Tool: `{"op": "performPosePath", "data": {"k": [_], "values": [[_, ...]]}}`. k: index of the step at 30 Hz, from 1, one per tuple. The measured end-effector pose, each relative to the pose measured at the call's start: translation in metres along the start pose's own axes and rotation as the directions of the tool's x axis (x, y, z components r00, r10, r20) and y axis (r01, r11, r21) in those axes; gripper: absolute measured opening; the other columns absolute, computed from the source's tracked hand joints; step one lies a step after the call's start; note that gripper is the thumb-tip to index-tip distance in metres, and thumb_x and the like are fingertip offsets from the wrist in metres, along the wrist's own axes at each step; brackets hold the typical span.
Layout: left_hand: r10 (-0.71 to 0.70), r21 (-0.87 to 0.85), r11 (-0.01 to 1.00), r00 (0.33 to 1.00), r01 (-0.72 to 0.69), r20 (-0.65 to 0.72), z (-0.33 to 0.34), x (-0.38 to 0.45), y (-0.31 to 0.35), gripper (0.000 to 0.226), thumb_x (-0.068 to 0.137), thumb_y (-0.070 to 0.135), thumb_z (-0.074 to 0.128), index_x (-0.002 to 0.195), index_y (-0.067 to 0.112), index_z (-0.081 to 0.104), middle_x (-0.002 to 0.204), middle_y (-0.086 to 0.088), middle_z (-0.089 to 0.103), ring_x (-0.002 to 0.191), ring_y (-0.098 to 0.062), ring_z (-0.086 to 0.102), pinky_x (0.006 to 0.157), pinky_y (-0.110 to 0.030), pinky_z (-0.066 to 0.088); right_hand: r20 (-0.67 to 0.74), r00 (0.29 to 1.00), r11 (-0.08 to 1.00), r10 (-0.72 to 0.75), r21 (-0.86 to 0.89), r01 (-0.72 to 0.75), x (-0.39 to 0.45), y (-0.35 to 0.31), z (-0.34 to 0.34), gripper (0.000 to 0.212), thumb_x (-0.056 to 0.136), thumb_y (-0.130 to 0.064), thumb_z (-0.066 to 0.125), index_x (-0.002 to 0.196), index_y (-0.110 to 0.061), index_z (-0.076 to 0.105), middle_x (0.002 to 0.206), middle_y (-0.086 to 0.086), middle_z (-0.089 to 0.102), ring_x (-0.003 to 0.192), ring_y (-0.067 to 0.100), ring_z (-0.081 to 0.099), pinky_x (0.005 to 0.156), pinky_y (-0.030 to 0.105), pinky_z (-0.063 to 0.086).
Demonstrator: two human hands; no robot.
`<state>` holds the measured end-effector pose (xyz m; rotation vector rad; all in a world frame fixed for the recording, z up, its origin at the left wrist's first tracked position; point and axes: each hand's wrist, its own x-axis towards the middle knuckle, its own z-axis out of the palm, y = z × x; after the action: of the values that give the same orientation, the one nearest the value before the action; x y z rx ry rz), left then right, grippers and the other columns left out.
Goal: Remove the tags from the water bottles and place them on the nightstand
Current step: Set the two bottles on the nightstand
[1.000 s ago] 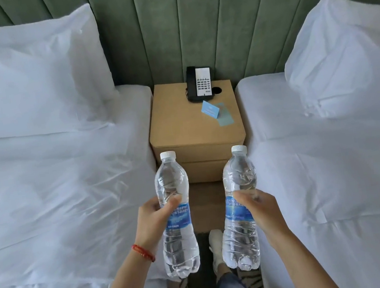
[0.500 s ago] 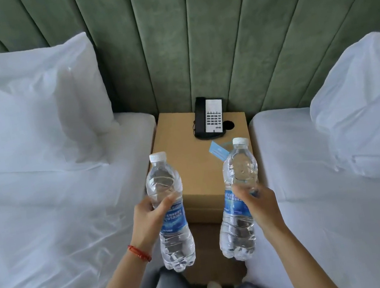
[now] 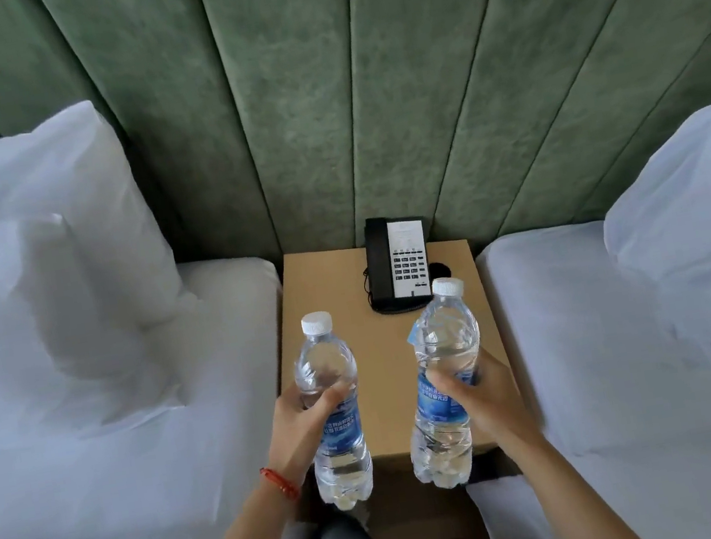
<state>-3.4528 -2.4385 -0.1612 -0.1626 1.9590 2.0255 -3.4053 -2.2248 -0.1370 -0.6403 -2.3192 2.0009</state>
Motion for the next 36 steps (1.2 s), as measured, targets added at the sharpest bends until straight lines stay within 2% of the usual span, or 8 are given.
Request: {"op": "performPosePath", "data": {"k": [4, 9, 13, 17, 20, 28, 31, 36], "values": [[-0.059, 0.031, 0.998, 0.998, 0.058, 0.031, -0.016, 0.053, -0.001, 0.039, 0.052, 0.048, 0.075, 0.082, 0.024, 0.071, 0.081, 0.0, 0.075, 0.077, -0.018, 0.07, 0.062, -0.023, 0.053, 0.038, 0.999, 0.999, 0.011, -0.042, -0.009, 0.043, 0.006, 0.023, 0.027, 0.065, -0.024, 0.073, 0.088, -0.032, 0.063, 0.082, -0.021, 0.072, 0.083, -0.002, 0.067, 0.063, 0.012, 0.052], [-0.076, 0.076, 0.994, 0.996, 0.073, 0.041, -0.029, 0.106, -0.007, 0.035, 0.05, 0.049, 0.074, 0.081, 0.032, 0.07, 0.08, 0.005, 0.075, 0.08, -0.014, 0.07, 0.07, -0.028, 0.054, 0.04, 0.997, 0.997, 0.062, -0.037, -0.061, 0.093, 0.019, 0.046, 0.045, 0.061, -0.026, 0.074, 0.103, -0.02, 0.061, 0.092, -0.007, 0.072, 0.089, 0.007, 0.068, 0.075, 0.025, 0.054], [-0.091, 0.114, 0.99, 0.994, 0.085, 0.052, -0.035, 0.14, -0.019, 0.047, 0.05, 0.046, 0.075, 0.093, 0.029, 0.064, 0.092, 0.002, 0.072, 0.089, -0.015, 0.068, 0.079, -0.033, 0.053, 0.029, 0.997, 0.996, 0.071, -0.063, -0.069, 0.13, 0.028, 0.064, 0.052, 0.061, -0.029, 0.074, 0.109, -0.018, 0.057, 0.094, -0.006, 0.069, 0.088, 0.006, 0.066, 0.074, 0.021, 0.05], [-0.119, 0.122, 0.986, 0.992, 0.113, 0.046, -0.031, 0.164, -0.03, 0.054, 0.048, 0.044, 0.074, 0.099, 0.03, 0.059, 0.095, 0.005, 0.069, 0.089, -0.009, 0.066, 0.077, -0.025, 0.053, 0.031, 0.994, 0.995, 0.102, -0.023, -0.102, 0.16, 0.042, 0.077, 0.062, 0.06, -0.017, 0.073, 0.117, -0.008, 0.049, 0.101, 0.004, 0.065, 0.092, 0.014, 0.064, 0.08, 0.025, 0.051], [-0.132, 0.133, 0.983, 0.99, 0.126, 0.042, -0.029, 0.179, -0.04, 0.067, 0.05, 0.041, 0.075, 0.111, 0.022, 0.056, 0.103, 0.001, 0.067, 0.094, -0.008, 0.064, 0.08, -0.022, 0.051, 0.037, 0.99, 0.99, 0.136, -0.024, -0.136, 0.176, 0.054, 0.083, 0.063, 0.058, -0.017, 0.074, 0.116, -0.012, 0.05, 0.098, -0.003, 0.065, 0.083, -0.003, 0.063, 0.071, 0.008, 0.047], [-0.198, 0.172, 0.965, 0.98, 0.201, -0.032, -0.026, 0.213, -0.068, 0.046, 0.06, 0.022, 0.079, 0.1, 0.029, 0.056, 0.097, 0.005, 0.066, 0.085, -0.001, 0.064, 0.068, -0.013, 0.05, 0.056, 0.976, 0.978, 0.21, -0.006, -0.21, 0.213, 0.092, 0.085, 0.058, 0.062, 0.008, 0.078, 0.111, -0.01, 0.051, 0.095, 0.0, 0.063, 0.083, 0.006, 0.063, 0.066, 0.011, 0.05], [-0.241, 0.176, 0.953, 0.969, 0.245, -0.048, -0.026, 0.223, -0.076, 0.057, 0.057, 0.026, 0.077, 0.109, 0.02, 0.055, 0.102, 0.001, 0.066, 0.092, -0.01, 0.063, 0.076, -0.021, 0.049, 0.066, 0.974, 0.976, 0.216, 0.007, -0.217, 0.223, 0.097, 0.086, 0.067, 0.053, 0.002, 0.08, 0.111, -0.006, 0.048, 0.092, -0.002, 0.061, 0.075, -0.006, 0.061, 0.064, 0.009, 0.048], [-0.278, 0.173, 0.943, 0.959, 0.284, -0.058, -0.026, 0.232, -0.086, 0.06, 0.055, 0.028, 0.079, 0.109, 0.02, 0.055, 0.099, 0.005, 0.065, 0.084, 0.001, 0.062, 0.066, -0.009, 0.048, 0.049, 0.971, 0.972, 0.233, 0.031, -0.234, 0.233, 0.106, 0.087, 0.071, 0.048, -0.006, 0.078, 0.112, -0.005, 0.048, 0.094, -0.002, 0.061, 0.08, 0.0, 0.06, 0.069, 0.011, 0.048]]}}
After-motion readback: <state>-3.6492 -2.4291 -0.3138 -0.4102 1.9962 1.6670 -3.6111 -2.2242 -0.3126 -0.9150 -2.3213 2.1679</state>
